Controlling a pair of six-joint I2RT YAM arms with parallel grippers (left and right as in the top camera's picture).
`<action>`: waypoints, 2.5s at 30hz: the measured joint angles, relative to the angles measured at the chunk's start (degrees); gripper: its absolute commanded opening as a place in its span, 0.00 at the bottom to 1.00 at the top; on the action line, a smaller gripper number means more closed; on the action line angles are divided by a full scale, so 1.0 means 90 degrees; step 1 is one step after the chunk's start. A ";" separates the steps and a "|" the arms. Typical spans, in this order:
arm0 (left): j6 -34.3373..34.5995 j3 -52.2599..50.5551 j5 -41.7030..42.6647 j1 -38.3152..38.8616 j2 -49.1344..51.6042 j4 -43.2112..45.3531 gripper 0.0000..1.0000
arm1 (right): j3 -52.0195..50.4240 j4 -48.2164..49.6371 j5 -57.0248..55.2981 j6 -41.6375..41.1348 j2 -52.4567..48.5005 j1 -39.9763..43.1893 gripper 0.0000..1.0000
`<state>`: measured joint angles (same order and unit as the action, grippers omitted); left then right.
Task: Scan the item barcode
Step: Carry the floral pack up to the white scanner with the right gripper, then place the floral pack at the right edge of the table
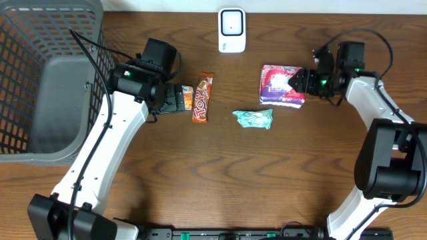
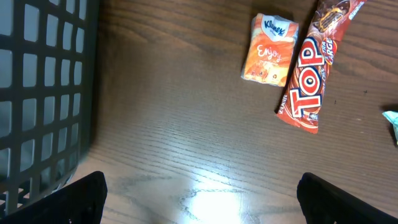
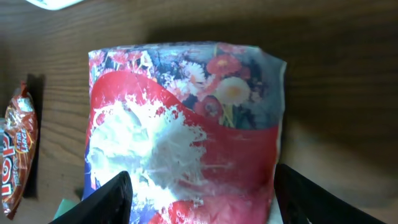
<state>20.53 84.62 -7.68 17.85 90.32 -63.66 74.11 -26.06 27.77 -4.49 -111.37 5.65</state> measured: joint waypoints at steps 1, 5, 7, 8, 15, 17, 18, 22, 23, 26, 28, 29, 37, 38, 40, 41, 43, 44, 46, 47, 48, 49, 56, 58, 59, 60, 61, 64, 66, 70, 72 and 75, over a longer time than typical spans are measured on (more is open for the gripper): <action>-0.0002 0.0000 0.0000 0.0000 0.0000 0.0000 0.98 | -0.0075 0.0126 0.0058 -0.0010 -0.0010 -0.0002 0.65; 0.0000 0.0000 0.0000 0.0000 0.0000 0.0002 0.98 | -0.0189 0.0449 0.0236 -0.0153 -0.0165 -0.0002 0.59; 0.0000 0.0000 0.0000 0.0000 0.0000 0.0002 0.98 | -0.0194 0.0542 0.0301 -0.0199 -0.0291 0.0000 0.59; -0.0002 0.0000 0.0000 0.0000 0.0000 0.0000 0.98 | -0.0197 0.0551 0.0321 -0.0214 -0.0342 0.0000 0.59; 0.0000 0.0000 0.0000 0.0000 0.0000 0.0000 0.98 | -0.0211 0.0629 0.0444 -0.0304 -0.0430 -0.0039 0.01; 0.0000 0.0000 0.0000 0.0000 0.0000 0.0002 0.98 | -0.0209 0.0678 0.0539 -0.0323 -0.0430 -0.0041 0.01; -0.0002 0.0000 0.0000 0.0000 0.0000 0.0000 0.98 | -0.0209 0.0702 0.0610 -0.0325 -0.0430 -0.0039 0.01; -0.0002 0.0000 0.0000 0.0000 0.0000 0.0002 0.98 | -0.0180 0.0906 0.1112 -0.0488 -0.0430 -0.0046 0.01; -0.0002 0.0000 0.0000 0.0000 0.0000 0.0002 0.98 | -0.0143 0.1001 0.1236 -0.0597 -0.0430 -0.0053 0.01; 0.0000 0.0000 0.0000 0.0000 0.0000 0.0000 0.98 | 0.0070 0.1627 0.1639 -0.1081 -0.0432 -0.0092 0.01; 0.0000 0.0000 0.0000 0.0000 0.0000 0.0002 0.98 | 0.0228 0.2212 0.1841 -0.1440 -0.0432 -0.0129 0.01; 0.0000 0.0000 0.0000 0.0000 0.0000 0.0000 0.98 | 0.0287 0.2608 0.1919 -0.1642 -0.0430 -0.0163 0.01; -0.0002 0.0000 0.0000 0.0000 0.0000 0.0002 0.98 | 0.0364 0.3903 0.0923 -0.2448 -0.0430 -0.1020 0.01; -0.0002 0.0000 0.0000 0.0000 0.0000 0.0002 0.98 | 0.0364 0.3942 0.0588 -0.2482 -0.0430 -0.1209 0.01; 0.0000 0.0000 0.0000 0.0000 0.0000 0.0000 0.98 | 0.0364 0.4063 -0.0083 -0.2521 -0.0430 -0.1569 0.01; 0.0000 0.0000 0.0000 0.0000 0.0000 0.0000 0.98 | 0.0364 0.4184 -0.0481 -0.2533 -0.0430 -0.1770 0.01; -0.0002 0.0000 0.0000 0.0000 0.0000 0.0000 0.98 | 0.0364 0.4493 -0.1105 -0.2569 -0.0432 -0.2076 0.01; 0.0000 0.0000 0.0000 0.0000 0.0000 0.0002 0.98 | 0.0367 0.4738 -0.1481 -0.2582 -0.0442 -0.2249 0.01; 0.0000 0.0000 0.0000 0.0000 0.0000 0.0000 0.98 | 0.0372 0.5217 -0.1970 -0.2599 -0.0486 -0.2467 0.01; 0.0000 0.0000 0.0000 0.0000 0.0000 0.0000 0.98 | 0.0379 0.5496 -0.2200 -0.2606 -0.0532 -0.2550 0.01; -0.0002 0.0000 0.0000 0.0000 0.0000 0.0000 0.98 | 0.0384 0.5731 -0.2339 -0.2613 -0.0590 -0.2599 0.01; 0.0000 0.0000 0.0000 0.0000 0.0000 0.0002 0.98 | 0.0396 0.6037 -0.2509 -0.2618 -0.0690 -0.2637 0.01; -0.0002 0.0000 0.0000 0.0000 0.0000 0.0002 0.98 | 0.0602 0.6212 -0.2946 -0.2676 -0.1372 -0.2589 0.01; -0.0002 0.0000 0.0000 0.0000 0.0000 0.0000 0.98 | 0.0602 0.6200 -0.2977 -0.2691 -0.1433 -0.2569 0.01; -0.0002 0.0000 0.0000 0.0000 0.0000 0.0000 0.98 | 0.0605 0.6193 -0.2985 -0.2691 -0.1430 -0.2552 0.01; 0.0000 0.0000 0.0000 0.0000 0.0000 0.0000 0.98 | 0.0627 0.6195 -0.2987 -0.2691 -0.1428 -0.2531 0.01; 0.0000 0.0000 0.0000 0.0000 0.0000 0.0000 0.98 | 0.0665 0.6171 -0.2982 -0.2691 -0.1413 -0.2497 0.01; -0.0002 0.0000 0.0000 0.0000 0.0000 0.0002 0.98 | 0.0721 0.5695 -0.2951 -0.2693 -0.1231 -0.2268 0.01; 0.0000 0.0000 0.0000 0.0000 0.0000 0.0000 0.98 | 0.0724 0.5112 -0.2968 -0.2693 -0.0993 -0.1977 0.01; 0.0000 0.0000 0.0000 0.0000 0.0000 -0.0002 0.98 | 0.0750 0.3978 -0.3118 -0.2718 -0.0464 -0.1154 0.01; -0.0002 0.0000 0.0000 0.0000 0.0000 0.0000 0.98 | 0.0780 0.3407 -0.3215 -0.2735 -0.0238 -0.0595 0.01; -0.0002 0.0000 0.0000 0.0000 0.0000 0.0000 0.98 | 0.0835 0.2671 -0.3313 -0.2739 -0.0117 0.0146 0.01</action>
<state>20.51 84.62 -7.68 17.85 90.32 -63.66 81.62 -2.02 -2.04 -29.15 -112.42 6.96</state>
